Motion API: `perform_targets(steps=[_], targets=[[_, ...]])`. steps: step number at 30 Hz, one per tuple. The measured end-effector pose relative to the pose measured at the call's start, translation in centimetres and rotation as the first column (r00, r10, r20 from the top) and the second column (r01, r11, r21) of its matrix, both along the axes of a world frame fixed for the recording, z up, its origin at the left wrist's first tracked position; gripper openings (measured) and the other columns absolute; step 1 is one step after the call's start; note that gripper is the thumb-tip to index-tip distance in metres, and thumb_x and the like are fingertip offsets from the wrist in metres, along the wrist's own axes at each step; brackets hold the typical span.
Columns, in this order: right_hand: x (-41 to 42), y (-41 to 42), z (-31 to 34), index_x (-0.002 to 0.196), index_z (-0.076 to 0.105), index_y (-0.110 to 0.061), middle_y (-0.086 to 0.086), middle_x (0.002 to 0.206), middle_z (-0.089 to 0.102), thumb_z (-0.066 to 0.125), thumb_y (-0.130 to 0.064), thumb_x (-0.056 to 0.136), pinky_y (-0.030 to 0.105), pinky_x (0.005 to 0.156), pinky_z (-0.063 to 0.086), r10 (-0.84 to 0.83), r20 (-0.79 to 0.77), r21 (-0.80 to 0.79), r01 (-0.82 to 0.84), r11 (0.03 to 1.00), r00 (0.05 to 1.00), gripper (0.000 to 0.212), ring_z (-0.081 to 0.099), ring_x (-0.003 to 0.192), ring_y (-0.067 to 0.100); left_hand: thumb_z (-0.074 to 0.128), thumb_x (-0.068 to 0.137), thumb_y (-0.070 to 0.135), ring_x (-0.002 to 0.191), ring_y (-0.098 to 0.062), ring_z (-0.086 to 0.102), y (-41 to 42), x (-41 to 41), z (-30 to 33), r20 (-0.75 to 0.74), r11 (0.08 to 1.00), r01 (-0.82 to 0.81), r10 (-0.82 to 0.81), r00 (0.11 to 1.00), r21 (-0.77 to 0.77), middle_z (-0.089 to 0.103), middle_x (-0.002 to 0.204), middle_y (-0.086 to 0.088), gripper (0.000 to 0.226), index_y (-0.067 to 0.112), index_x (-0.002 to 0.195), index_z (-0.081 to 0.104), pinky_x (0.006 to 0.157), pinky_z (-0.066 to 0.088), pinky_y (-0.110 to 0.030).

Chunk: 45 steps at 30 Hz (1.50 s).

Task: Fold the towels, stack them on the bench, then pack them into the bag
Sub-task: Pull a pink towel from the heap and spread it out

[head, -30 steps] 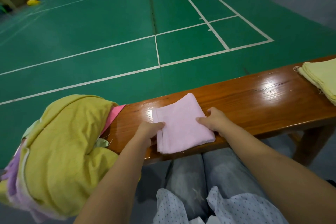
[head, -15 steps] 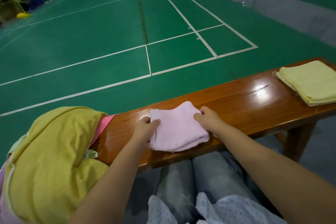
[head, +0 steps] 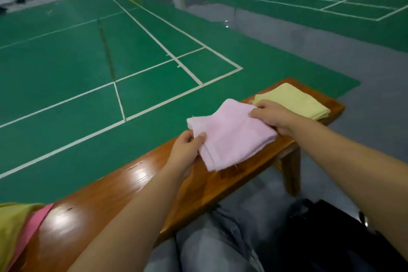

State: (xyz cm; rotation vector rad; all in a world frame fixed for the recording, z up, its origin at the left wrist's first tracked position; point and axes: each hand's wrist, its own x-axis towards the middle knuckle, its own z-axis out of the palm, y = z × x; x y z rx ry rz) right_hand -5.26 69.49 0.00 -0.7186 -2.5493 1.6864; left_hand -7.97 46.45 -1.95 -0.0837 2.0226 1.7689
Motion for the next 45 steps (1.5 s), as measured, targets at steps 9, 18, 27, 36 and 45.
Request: perform_targets(steps=[9, 18, 27, 36, 45], targets=[[-1.9, 13.8, -0.1, 0.095, 0.052, -0.014, 0.001, 0.079, 0.051, 0.055, -0.008, 0.088, 0.023, 0.049, 0.035, -0.229, -0.071, 0.016, 0.231, 0.973, 0.971, 0.01, 0.047, 0.067, 0.014, 0.056, 0.096, 0.022, 0.101, -0.026, 0.063, 15.5, -3.8, -1.2, 0.067, 0.992, 0.042, -0.05, 0.997, 0.116, 0.064, 0.113, -0.006, 0.03, 0.01, 0.123, 0.053, 0.092, 0.053, -0.048], [-3.6, 22.9, -3.8, 0.098, 0.053, -0.017, 0.007, 0.096, 0.054, 0.06, -0.019, 0.088, 0.026, 0.066, 0.037, -0.339, -0.045, 0.268, 0.338, 0.902, 0.94, 0.013, 0.049, 0.08, 0.022, 0.054, 0.097, 0.022, 0.093, -0.022, 0.062, 25.2, -6.2, -4.9, 0.142, 0.991, 0.084, -0.098, 0.985, 0.103, 0.062, 0.107, -0.002, 0.034, 0.011, 0.129, 0.049, 0.084, 0.056, -0.042], [-2.9, 22.6, -6.6, 0.116, 0.048, -0.003, 0.021, 0.119, 0.056, 0.058, -0.023, 0.091, 0.037, 0.082, 0.04, -0.365, 0.081, 0.509, 0.276, 0.815, 0.927, 0.034, 0.053, 0.107, 0.037, 0.062, 0.092, 0.018, 0.094, -0.02, 0.061, 24.2, -6.2, -5.6, 0.234, 0.987, 0.142, -0.12, 0.965, -0.079, 0.056, 0.119, -0.001, 0.036, 0.018, 0.126, 0.047, 0.078, 0.06, -0.036], [-1.5, 7.3, -2.1, 0.127, 0.043, -0.016, 0.0, 0.111, 0.054, 0.054, -0.034, 0.094, 0.031, 0.083, 0.042, -0.09, -0.144, 0.301, 0.13, 0.945, 0.986, 0.039, 0.052, 0.1, 0.021, 0.058, 0.094, 0.024, 0.107, -0.023, 0.061, 7.9, -2.0, -2.6, 0.169, 0.995, 0.003, -0.019, 0.985, 0.095, 0.057, 0.121, -0.006, 0.037, 0.013, 0.128, 0.048, 0.088, 0.056, -0.037], [-2.0, -17.4, -4.8, 0.122, 0.049, -0.016, 0.007, 0.104, 0.063, 0.057, -0.031, 0.093, 0.024, 0.059, 0.039, 0.271, -0.134, -0.068, -0.281, 0.957, 0.953, 0.034, 0.059, 0.09, 0.018, 0.056, 0.096, 0.018, 0.101, -0.027, 0.063, -13.5, 3.6, -2.2, 0.155, 0.91, -0.388, 0.367, 0.917, 0.145, 0.062, 0.116, -0.014, 0.02, 0.008, 0.113, 0.053, 0.086, 0.053, -0.041]])
